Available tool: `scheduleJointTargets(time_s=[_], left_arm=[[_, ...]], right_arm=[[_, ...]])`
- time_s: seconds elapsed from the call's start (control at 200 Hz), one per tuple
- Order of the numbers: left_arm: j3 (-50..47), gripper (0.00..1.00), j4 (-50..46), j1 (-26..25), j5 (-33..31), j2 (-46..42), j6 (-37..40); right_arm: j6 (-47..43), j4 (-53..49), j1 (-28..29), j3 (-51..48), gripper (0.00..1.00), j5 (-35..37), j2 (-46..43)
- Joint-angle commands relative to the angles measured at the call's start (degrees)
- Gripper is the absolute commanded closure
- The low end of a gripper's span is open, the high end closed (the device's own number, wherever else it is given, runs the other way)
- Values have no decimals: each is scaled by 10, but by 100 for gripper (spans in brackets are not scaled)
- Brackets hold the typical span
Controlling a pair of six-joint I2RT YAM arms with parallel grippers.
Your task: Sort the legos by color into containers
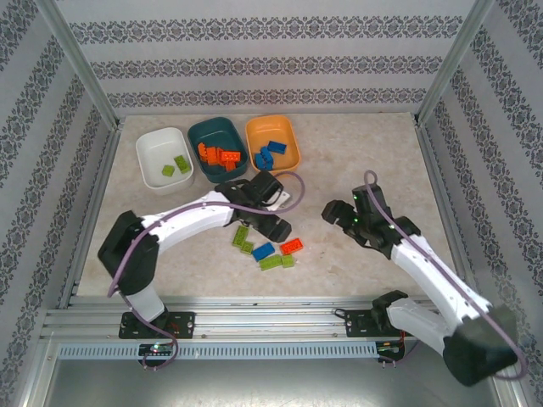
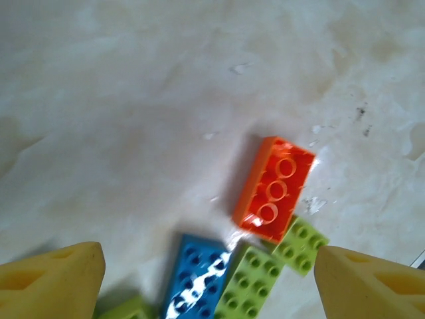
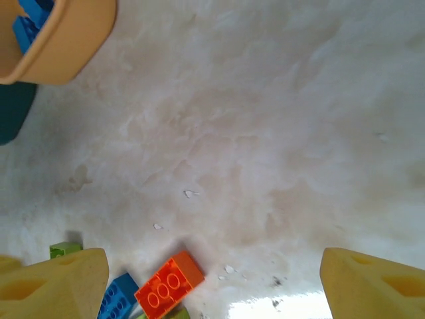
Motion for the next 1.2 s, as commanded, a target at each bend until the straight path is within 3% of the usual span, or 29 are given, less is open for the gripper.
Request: scheduleJointTargets(time_s=[0.0, 0.21, 0.47, 0.575, 0.66, 0.849, 0.979, 1.194], left_arm=[[47, 19, 15, -33, 13, 63, 40], [99, 22, -2, -57, 25, 153, 70], [103, 28, -19, -60, 11, 180, 82], [106, 37, -28, -56, 7, 193, 87], [113, 55, -30, -49, 13, 202, 83], [126, 58, -24, -8, 34, 196, 67], [160, 57, -44, 28, 13, 179, 71], [270, 57, -100, 135, 0, 138, 77]], right_arm=[[-14, -61, -15, -21, 17, 18, -60], [-24, -92, -44, -28, 18, -4, -101], [-19, -72, -50, -31, 18, -17, -91], [-15, -60, -50, -31, 18, -25, -85], [-13, -54, -50, -31, 18, -27, -82], [-16, -53, -48, -32, 18, -23, -82], [-12, -35, -38, -39, 18, -29, -71], [-10, 5, 22, -26, 18, -25, -11]])
